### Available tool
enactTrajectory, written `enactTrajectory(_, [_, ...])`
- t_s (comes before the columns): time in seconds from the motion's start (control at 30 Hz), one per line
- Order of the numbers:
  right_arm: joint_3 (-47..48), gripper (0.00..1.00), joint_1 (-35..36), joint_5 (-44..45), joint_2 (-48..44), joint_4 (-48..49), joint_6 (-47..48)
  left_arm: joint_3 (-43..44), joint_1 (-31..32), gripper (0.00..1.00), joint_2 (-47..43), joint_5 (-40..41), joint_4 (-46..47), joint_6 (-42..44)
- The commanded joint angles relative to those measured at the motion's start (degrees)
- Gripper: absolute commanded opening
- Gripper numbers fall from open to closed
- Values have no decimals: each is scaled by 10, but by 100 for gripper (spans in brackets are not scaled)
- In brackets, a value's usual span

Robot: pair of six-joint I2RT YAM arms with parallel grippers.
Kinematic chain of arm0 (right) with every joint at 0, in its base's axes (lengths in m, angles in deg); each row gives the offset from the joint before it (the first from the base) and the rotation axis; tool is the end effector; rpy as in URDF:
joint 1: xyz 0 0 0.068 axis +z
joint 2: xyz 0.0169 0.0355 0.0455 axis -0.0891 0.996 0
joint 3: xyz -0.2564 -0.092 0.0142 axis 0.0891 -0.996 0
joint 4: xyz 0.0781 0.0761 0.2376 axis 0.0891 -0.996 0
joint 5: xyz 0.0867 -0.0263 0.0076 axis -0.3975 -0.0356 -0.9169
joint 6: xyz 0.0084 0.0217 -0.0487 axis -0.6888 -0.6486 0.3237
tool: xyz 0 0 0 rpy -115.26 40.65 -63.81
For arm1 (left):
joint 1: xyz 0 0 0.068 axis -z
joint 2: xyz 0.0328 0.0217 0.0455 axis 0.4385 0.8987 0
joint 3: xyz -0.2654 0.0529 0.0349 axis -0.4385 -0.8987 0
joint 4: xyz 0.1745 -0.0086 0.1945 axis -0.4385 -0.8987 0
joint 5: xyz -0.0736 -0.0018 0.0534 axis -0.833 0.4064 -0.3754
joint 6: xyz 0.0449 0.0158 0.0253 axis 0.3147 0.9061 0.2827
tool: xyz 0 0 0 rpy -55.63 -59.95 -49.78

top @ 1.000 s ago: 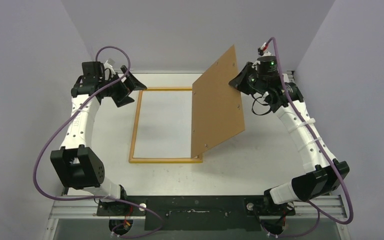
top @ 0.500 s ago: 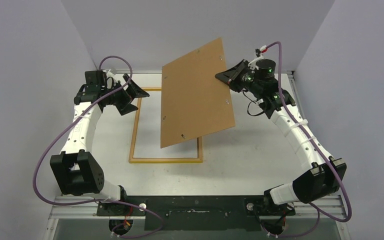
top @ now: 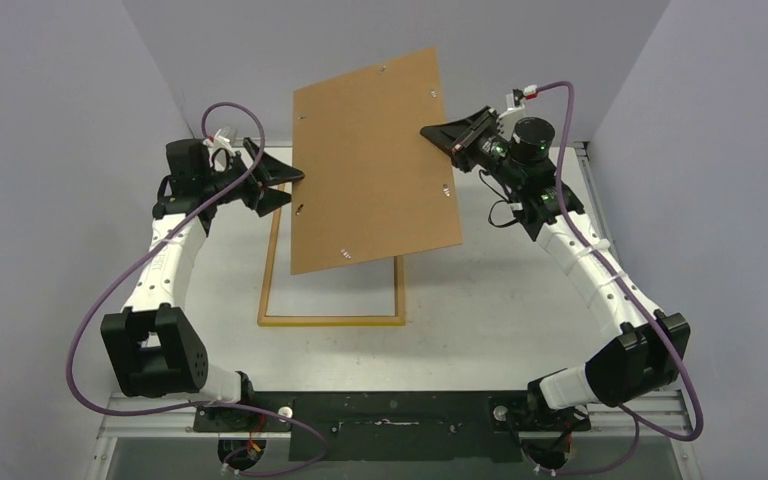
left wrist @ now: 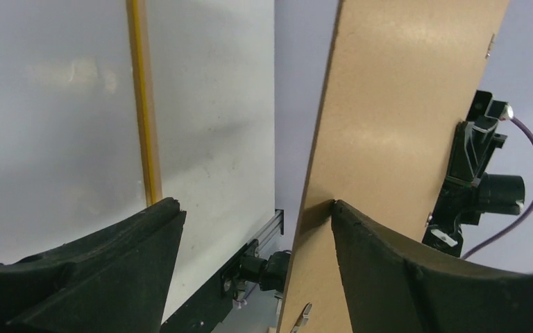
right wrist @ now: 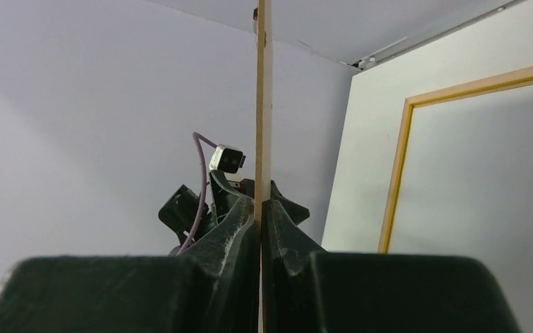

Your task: Put the photo into the frame

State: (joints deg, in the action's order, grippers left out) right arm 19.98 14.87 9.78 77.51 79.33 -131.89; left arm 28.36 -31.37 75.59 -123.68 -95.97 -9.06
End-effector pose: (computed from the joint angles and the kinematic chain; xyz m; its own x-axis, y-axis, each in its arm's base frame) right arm 0.3035 0.1270 0.4269 -0.6894 0.6542 -0.3109 -0.2059 0.2345 0.9501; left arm 0.3240 0.0024 0.3401 -0.7968 -0.5578 -0.2323 -0.0106 0.3973 -0.9176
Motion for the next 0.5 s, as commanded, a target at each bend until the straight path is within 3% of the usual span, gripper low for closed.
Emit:
enactTrajectory(0.0, [-6, 0, 14, -5, 6, 105, -49, -22, -1, 71, 0, -69, 135, -85])
enactTrajectory(0.1, [-19, 0, 14, 2, 10, 103, -38, -18, -10, 67, 8, -61, 111, -64])
enactTrajectory(0.2, [-42, 0, 14, 13, 6, 88, -13, 6, -22, 68, 16, -22, 11, 22])
enactTrajectory(0.33, [-73, 0, 14, 39, 15, 80, 15, 58, -26, 73, 46, 114, -169, 174])
enactTrajectory(0.47, [-95, 0, 26, 51, 37, 99, 44, 72, -32, 75, 79, 236, -249, 258])
